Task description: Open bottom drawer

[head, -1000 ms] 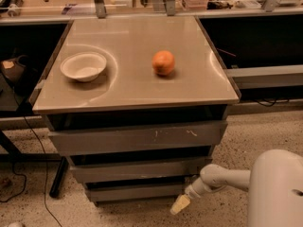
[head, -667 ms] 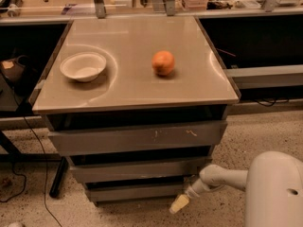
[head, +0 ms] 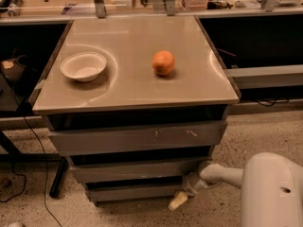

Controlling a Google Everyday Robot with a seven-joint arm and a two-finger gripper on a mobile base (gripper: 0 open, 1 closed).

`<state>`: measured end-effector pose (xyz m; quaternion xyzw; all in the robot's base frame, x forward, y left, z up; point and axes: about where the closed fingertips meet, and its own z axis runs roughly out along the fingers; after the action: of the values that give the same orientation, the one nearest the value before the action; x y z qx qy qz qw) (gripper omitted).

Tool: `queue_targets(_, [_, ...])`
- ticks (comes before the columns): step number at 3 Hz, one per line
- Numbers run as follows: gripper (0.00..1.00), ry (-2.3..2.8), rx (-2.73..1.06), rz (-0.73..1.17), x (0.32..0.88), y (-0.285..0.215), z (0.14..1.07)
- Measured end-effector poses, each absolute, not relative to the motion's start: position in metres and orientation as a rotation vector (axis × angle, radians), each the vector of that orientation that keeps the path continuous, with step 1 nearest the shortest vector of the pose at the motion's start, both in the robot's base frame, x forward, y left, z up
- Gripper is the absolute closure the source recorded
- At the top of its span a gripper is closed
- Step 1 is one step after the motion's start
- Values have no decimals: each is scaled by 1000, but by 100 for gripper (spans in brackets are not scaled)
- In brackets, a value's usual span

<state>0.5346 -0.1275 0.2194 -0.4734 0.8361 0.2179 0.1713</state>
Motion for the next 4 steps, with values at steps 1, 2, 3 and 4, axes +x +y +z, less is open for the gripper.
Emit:
queue_targets(1, [0, 2377, -1342, 629, 532, -127, 215])
queue_targets(2, [0, 2382, -1346, 642, 532, -125, 208])
queue_targets(3, [0, 2401, -1378, 652, 529, -122, 197])
queue_targets(4, [0, 2437, -1430, 689, 509, -119, 183])
